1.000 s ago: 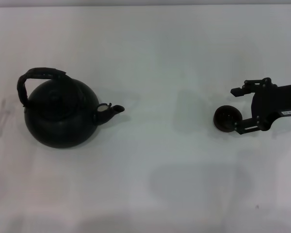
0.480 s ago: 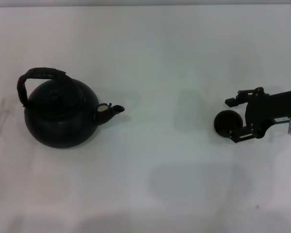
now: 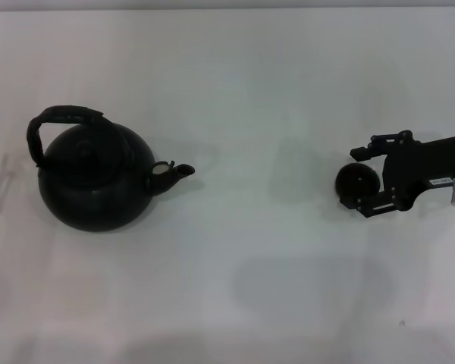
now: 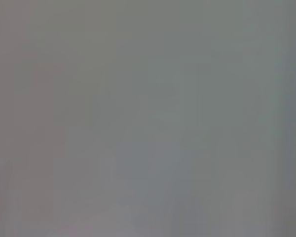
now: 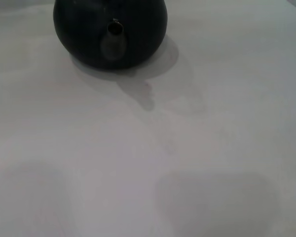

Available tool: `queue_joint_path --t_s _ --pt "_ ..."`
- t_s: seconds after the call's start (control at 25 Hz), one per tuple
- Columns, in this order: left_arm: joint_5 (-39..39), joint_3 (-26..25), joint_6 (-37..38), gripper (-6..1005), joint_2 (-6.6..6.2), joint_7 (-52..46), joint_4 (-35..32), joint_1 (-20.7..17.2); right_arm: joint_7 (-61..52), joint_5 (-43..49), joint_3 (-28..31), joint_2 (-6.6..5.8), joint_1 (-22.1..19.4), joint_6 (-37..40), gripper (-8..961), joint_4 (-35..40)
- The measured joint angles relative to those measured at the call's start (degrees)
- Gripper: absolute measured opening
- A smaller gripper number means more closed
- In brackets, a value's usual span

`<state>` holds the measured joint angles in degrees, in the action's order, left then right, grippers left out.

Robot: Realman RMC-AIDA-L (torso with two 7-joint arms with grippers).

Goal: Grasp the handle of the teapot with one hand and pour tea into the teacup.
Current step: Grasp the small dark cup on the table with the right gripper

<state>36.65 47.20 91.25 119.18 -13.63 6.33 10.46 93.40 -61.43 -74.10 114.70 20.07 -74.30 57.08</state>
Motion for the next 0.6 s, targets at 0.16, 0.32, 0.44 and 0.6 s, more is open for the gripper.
queue_joint_path --t_s 0.16,0.32,0.44,0.6 --pt "0.00 -0.05 -0.02 871 0.00 0.00 0.00 0.00 0.04 -0.41 0.33 0.00 0.07 -0.45 867 0.09" --pt "0.00 -0.01 -0.03 871 0.00 0.01 -0.20 0.00 0.10 -0.85 0.36 0.00 0.11 -0.53 867 0.09" --pt "0.00 0.05 -0.03 871 0.00 0.00 -0.65 0.00 0.11 -0.89 0.36 0.00 0.13 -0.53 868 0.09" --pt "0.00 0.10 -0.03 871 0.00 0.00 -0.70 -0.07 0.16 -0.71 0.07 0.00 0.16 -0.39 868 0.09"
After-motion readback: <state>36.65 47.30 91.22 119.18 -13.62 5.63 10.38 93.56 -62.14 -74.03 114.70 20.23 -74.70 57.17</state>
